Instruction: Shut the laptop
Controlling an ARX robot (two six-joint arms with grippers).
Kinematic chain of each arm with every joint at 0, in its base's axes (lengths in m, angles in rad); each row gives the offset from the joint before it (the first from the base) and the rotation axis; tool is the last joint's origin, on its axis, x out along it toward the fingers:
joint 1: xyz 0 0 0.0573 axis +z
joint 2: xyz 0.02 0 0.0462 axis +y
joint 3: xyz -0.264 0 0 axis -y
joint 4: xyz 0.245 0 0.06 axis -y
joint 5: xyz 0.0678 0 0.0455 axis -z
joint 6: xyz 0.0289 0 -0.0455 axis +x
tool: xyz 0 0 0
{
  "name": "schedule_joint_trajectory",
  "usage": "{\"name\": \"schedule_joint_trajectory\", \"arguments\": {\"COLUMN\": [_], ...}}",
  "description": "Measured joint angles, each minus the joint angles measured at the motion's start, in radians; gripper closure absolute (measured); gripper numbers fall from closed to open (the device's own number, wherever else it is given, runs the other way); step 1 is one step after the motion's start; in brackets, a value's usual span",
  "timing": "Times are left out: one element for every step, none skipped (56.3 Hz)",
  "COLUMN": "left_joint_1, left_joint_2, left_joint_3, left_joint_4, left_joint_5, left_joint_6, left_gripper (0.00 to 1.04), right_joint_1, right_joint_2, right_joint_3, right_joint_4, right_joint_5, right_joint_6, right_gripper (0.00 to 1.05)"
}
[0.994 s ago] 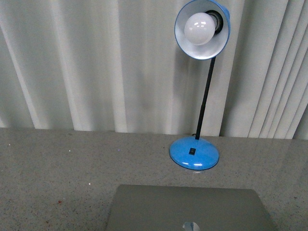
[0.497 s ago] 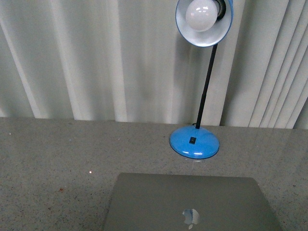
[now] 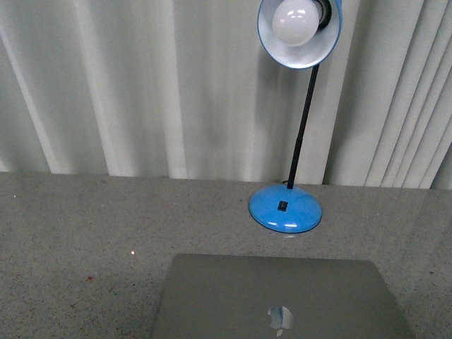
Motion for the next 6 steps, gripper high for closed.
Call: {"name": "schedule_joint_trajectory", "arguments": {"left_joint_1": [0.0, 0.0, 0.0, 0.0, 0.0, 0.0], "left_joint_2": [0.0, 0.0, 0.0, 0.0, 0.0, 0.0], "left_joint_3": [0.0, 0.0, 0.0, 0.0, 0.0, 0.0], "left_joint_4": [0.0, 0.0, 0.0, 0.0, 0.0, 0.0], "left_joint_5": [0.0, 0.0, 0.0, 0.0, 0.0, 0.0], "left_joint_6": [0.0, 0.0, 0.0, 0.0, 0.0, 0.0], "left_gripper": [0.07, 0.07, 0.07, 0.07, 0.07, 0.07], "right_joint_1": [0.0, 0.0, 0.0, 0.0, 0.0, 0.0], "right_joint_2": [0.0, 0.0, 0.0, 0.0, 0.0, 0.0], "right_joint_3": [0.0, 0.0, 0.0, 0.0, 0.0, 0.0], "right_joint_4": [0.0, 0.0, 0.0, 0.0, 0.0, 0.0], "right_joint_5": [0.0, 0.0, 0.0, 0.0, 0.0, 0.0], "right_joint_6": [0.0, 0.0, 0.0, 0.0, 0.0, 0.0], "right_gripper": [0.07, 0.07, 0.07, 0.07, 0.07, 0.07]}}
